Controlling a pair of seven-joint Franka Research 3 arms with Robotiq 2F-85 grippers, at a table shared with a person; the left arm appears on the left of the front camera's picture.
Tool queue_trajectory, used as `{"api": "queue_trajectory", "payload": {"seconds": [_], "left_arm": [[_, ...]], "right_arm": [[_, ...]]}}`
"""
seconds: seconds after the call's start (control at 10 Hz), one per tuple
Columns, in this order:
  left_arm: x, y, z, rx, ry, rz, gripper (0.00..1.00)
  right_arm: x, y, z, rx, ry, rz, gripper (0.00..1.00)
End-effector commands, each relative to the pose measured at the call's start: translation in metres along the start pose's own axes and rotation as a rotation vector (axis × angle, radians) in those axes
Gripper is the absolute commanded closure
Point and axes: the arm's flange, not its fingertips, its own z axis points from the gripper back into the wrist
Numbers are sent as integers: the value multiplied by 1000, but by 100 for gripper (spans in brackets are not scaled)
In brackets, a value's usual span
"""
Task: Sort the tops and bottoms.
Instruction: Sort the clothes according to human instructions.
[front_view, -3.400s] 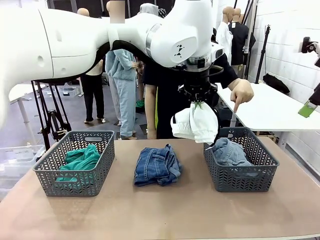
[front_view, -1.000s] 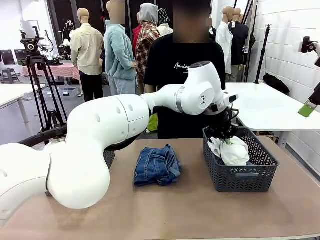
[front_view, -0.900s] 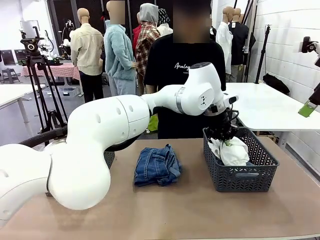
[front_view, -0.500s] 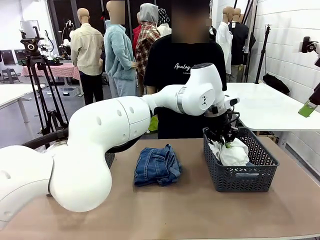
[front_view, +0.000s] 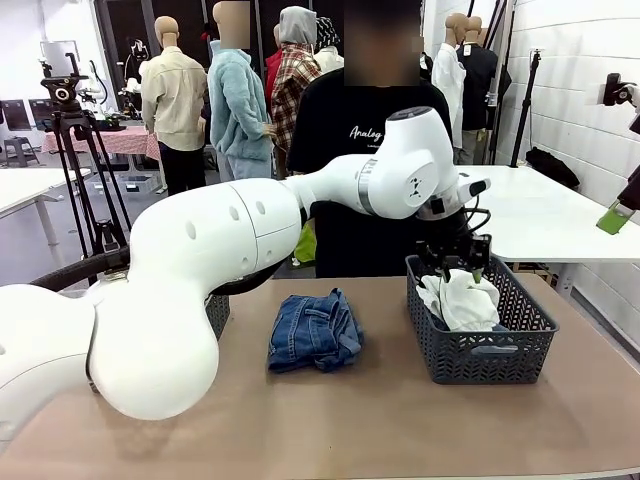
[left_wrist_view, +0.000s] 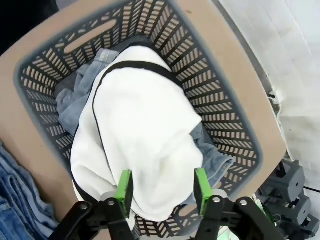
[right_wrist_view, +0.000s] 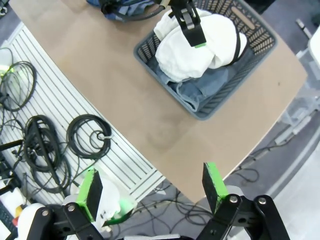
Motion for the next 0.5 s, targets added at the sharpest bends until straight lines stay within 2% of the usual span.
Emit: {"api": "queue_trajectory", "payload": {"seconds": [0.0,0.2,0.3,0.4], "left_arm": [[55,-22,6,9,-49,-35,0],[51,-24,22,-24,-89,-13,0],[41,-16,31,-20,-93,61,0],[7,-10,25,-24,-67,-10,0]], "right_arm": [[2,-2,0,-11,6,-8,0],[2,-2,0,-11,6,-8,0],[2,-2,0,-11,6,-8,0],[2,-2,0,-11,6,-8,0]]}}
